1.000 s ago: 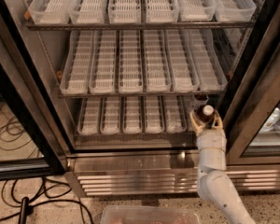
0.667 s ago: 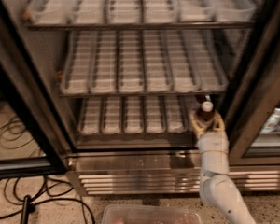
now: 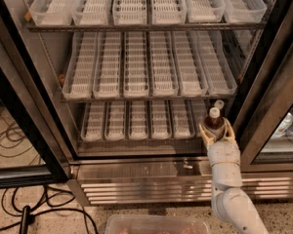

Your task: Pick blue plastic bottle from bottom shelf of fridge

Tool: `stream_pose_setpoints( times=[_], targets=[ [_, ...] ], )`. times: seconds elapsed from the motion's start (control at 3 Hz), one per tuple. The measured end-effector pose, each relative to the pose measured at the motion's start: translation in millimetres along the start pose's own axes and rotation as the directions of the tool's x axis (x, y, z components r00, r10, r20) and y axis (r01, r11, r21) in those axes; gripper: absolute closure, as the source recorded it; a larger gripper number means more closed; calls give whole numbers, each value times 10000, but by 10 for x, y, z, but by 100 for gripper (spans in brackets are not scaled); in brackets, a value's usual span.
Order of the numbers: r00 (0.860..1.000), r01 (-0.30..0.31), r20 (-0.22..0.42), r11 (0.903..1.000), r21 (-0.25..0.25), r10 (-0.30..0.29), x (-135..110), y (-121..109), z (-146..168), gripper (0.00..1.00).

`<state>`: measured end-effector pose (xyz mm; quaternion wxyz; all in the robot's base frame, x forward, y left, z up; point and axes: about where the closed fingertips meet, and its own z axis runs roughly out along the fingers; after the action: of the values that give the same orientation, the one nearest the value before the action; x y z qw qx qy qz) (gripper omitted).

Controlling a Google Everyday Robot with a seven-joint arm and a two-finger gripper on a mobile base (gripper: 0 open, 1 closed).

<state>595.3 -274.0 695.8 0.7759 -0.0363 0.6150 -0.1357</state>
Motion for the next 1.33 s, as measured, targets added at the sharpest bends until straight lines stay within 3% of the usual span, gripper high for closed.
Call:
stream_pose_setpoints(
  times=[0.33, 0.67, 1.0, 1.33],
  targets=[
    [10000, 4, -16, 9999, -104, -4, 23, 40, -41, 100],
    [9998, -26, -193, 9964, -848, 10, 44, 277, -252, 100],
    [9982, -108, -595, 9594, -2818, -63, 27, 827, -774, 100],
    [9962, -312, -865, 8982, -4384, -76, -20, 1131, -1167, 100]
  ],
)
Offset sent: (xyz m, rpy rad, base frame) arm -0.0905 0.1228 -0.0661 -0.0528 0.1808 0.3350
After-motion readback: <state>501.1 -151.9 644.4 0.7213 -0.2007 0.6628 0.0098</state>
